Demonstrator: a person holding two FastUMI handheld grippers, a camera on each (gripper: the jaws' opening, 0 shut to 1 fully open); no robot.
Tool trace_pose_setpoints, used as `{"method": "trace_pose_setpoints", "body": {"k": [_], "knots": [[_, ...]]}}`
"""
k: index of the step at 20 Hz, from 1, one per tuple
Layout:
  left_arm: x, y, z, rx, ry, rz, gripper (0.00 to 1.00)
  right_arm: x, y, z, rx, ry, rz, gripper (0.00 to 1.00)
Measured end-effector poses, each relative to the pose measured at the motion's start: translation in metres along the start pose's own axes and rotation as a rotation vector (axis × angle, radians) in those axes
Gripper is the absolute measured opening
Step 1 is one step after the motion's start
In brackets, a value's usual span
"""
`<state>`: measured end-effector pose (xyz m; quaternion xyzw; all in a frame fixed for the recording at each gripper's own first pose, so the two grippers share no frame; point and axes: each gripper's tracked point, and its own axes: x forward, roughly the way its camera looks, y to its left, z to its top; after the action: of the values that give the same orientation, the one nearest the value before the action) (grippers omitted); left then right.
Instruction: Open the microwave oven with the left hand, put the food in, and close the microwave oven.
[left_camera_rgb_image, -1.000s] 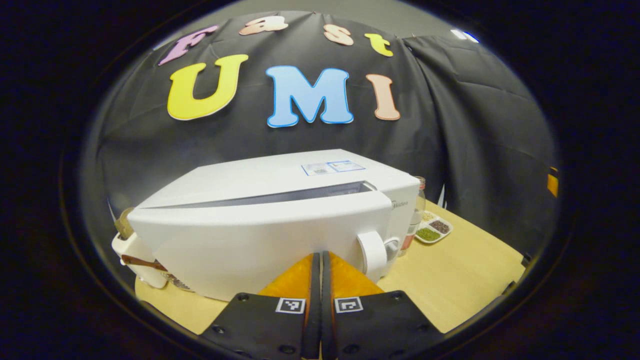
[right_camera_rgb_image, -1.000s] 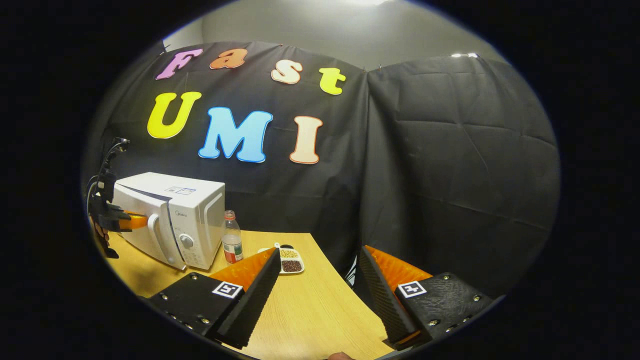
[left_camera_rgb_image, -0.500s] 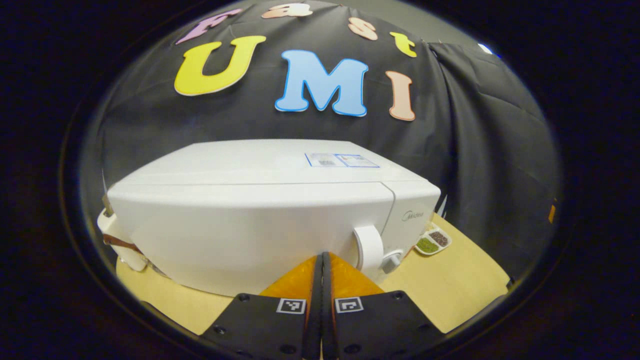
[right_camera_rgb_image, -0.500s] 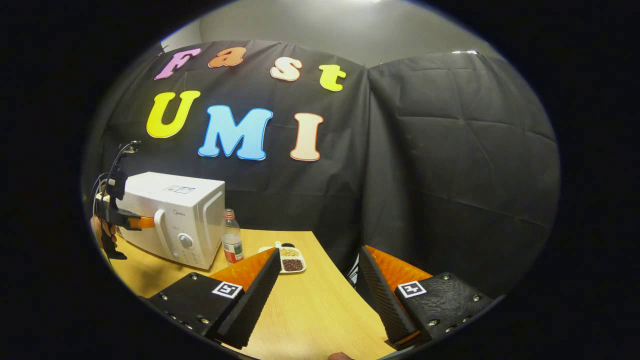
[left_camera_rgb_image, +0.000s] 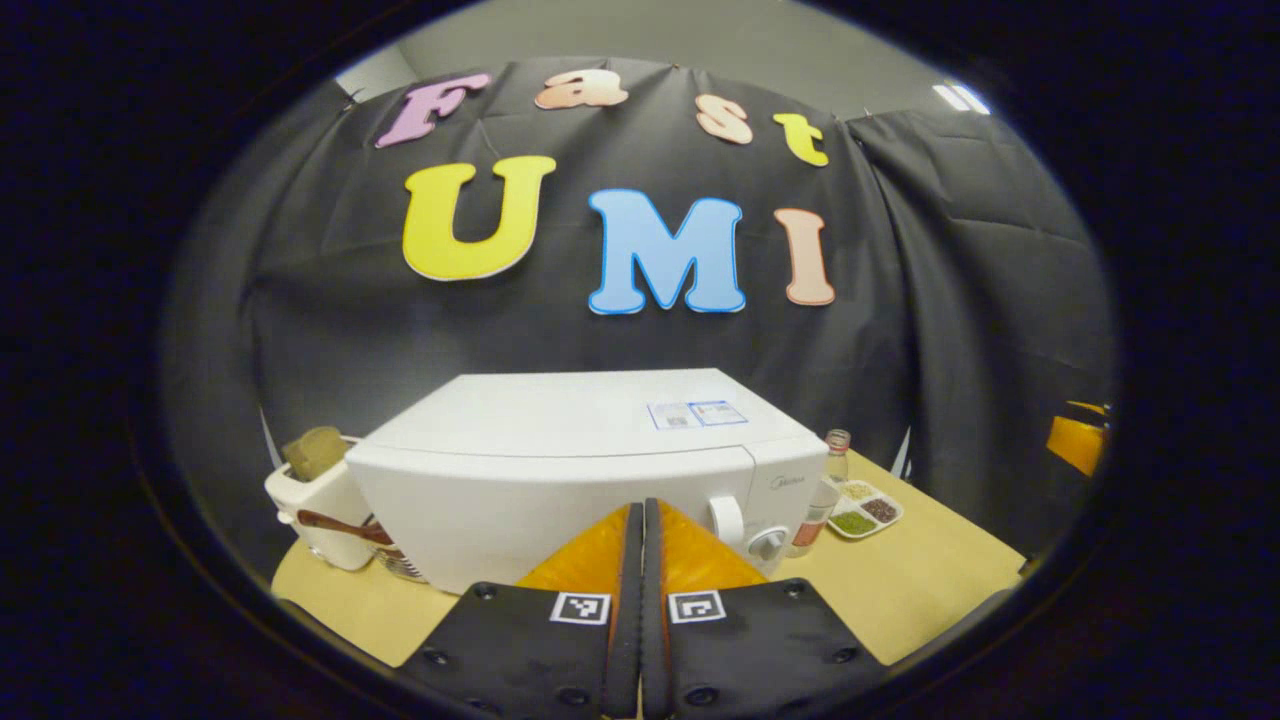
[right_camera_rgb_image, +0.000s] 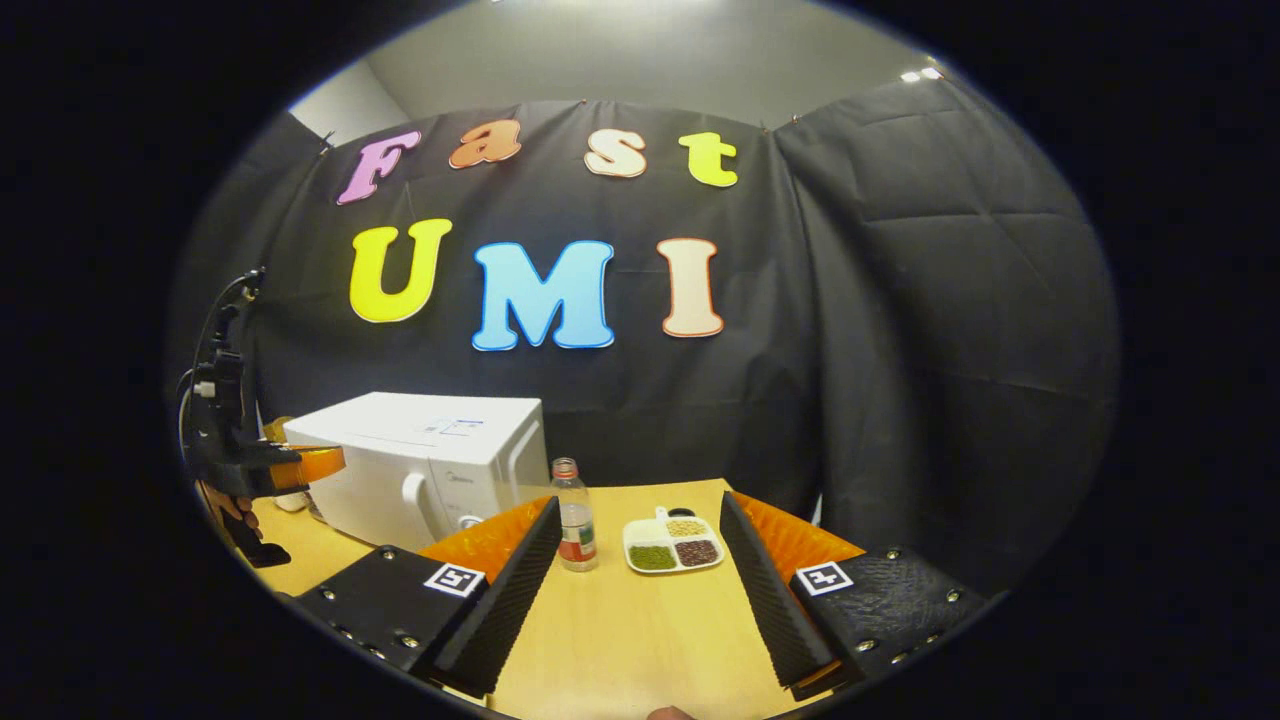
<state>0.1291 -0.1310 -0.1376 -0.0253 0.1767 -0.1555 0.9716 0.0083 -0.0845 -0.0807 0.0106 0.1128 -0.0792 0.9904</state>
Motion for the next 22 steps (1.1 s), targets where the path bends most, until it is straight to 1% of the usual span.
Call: {"method": "trace_pose_setpoints", "body": {"k": [2,4,6,9,10,12,14,16,17,18,22], "knots": [[-0.029,0.018,0.020,0.051,-0.050,0.045,0.07,0.007,0.017,0.006,-0.004,-0.023,0.036,0.98],[-0.054,0.027,0.035,0.075,-0.096,0.066,0.08,0.010,0.029,0.011,-0.005,-0.044,0.061,0.98],[-0.074,0.029,0.038,0.060,-0.104,0.079,0.08,0.013,0.039,0.013,0.006,-0.059,0.082,0.97],[-0.092,0.025,0.042,0.028,-0.118,0.071,0.08,0.017,0.053,0.018,0.003,-0.088,0.108,0.97],[-0.095,0.023,0.044,0.018,-0.127,0.069,0.19,0.016,0.056,0.019,-0.007,-0.097,0.110,0.97],[-0.094,0.019,0.043,-0.003,-0.147,0.065,0.57,0.019,0.063,0.021,-0.023,-0.101,0.126,0.98],[-0.090,0.021,0.042,0.009,-0.156,0.091,0.95,0.020,0.066,0.024,-0.030,-0.110,0.132,0.98],[-0.091,0.025,0.044,0.013,-0.163,0.110,0.95,0.021,0.070,0.031,-0.034,-0.130,0.137,0.98],[-0.092,0.028,0.047,0.010,-0.171,0.115,0.93,0.023,0.073,0.034,-0.040,-0.138,0.140,0.98],[-0.093,0.030,0.050,0.007,-0.180,0.120,0.95,0.024,0.076,0.036,-0.047,-0.145,0.142,0.97],[-0.097,0.047,0.052,0.012,-0.198,0.145,0.95,0.022,0.086,0.037,-0.045,-0.151,0.156,0.98]]}}
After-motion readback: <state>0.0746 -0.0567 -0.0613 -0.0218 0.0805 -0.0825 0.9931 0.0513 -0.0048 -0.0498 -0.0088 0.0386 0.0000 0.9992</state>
